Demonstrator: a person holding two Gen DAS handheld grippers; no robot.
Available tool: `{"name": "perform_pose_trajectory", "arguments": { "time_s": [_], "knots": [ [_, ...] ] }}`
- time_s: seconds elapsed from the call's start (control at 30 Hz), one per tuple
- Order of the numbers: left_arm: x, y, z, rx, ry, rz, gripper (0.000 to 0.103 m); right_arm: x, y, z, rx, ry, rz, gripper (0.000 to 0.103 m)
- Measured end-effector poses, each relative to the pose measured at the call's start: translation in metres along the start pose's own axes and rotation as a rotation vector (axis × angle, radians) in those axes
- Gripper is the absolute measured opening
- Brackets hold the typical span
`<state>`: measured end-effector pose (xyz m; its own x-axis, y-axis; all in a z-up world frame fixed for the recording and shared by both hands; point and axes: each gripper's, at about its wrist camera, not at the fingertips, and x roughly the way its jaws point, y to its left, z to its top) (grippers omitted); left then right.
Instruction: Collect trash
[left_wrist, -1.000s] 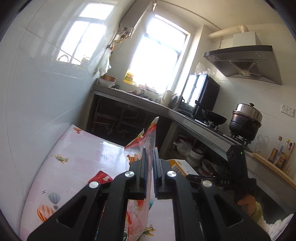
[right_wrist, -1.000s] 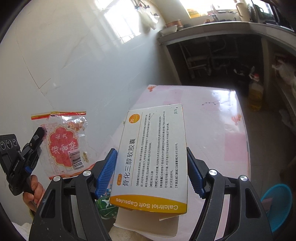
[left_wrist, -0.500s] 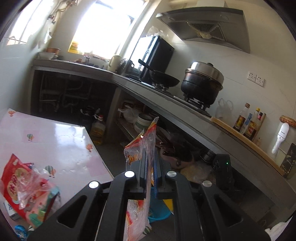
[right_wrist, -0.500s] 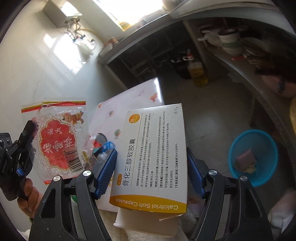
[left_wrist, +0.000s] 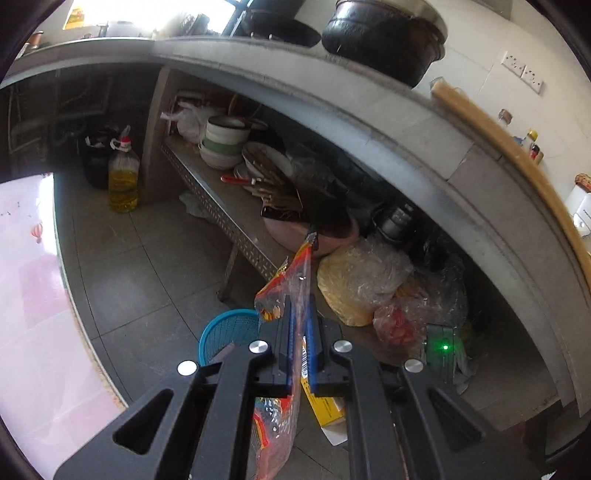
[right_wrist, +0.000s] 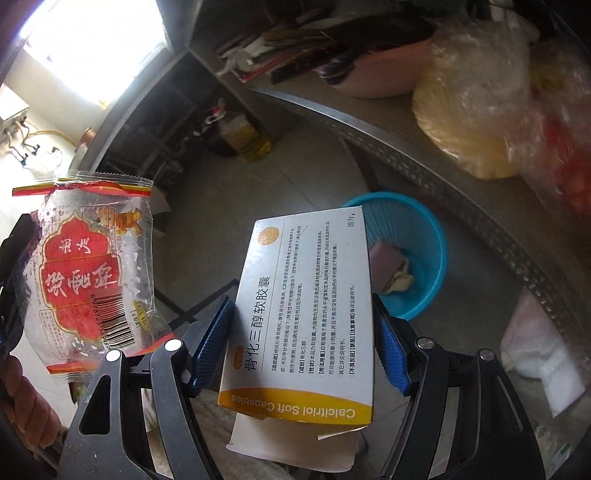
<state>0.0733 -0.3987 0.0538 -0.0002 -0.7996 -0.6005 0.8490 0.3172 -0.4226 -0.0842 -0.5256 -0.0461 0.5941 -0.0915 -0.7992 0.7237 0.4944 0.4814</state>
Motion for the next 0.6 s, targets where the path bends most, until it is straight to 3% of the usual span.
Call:
{"name": "perform_pose_trajectory", "arguments": {
  "time_s": [0.3, 0.53, 0.57, 0.6],
  "knots": [
    [0.138, 0.021, -0.009, -0.082, 0.229, 0.044, 0.005, 0.073, -0.055, 0.016, 0.107, 0.073, -0.110, 0.068],
    [0.211, 0.038, -0.026, -0.125, 0.326, 0.086, 0.005, 0.122, -0.081, 0.033, 0.134, 0.072, -0.197, 0.072],
    [0.219, 0.041, -0.027, -0.132, 0.336, 0.081, 0.008, 0.129, -0.084, 0.036, 0.132, 0.070, -0.199, 0.073],
    [0.224, 0.043, -0.029, -0.142, 0.347, 0.080, 0.018, 0.136, -0.087, 0.039, 0.131, 0.065, -0.202, 0.078]
  ]
}}
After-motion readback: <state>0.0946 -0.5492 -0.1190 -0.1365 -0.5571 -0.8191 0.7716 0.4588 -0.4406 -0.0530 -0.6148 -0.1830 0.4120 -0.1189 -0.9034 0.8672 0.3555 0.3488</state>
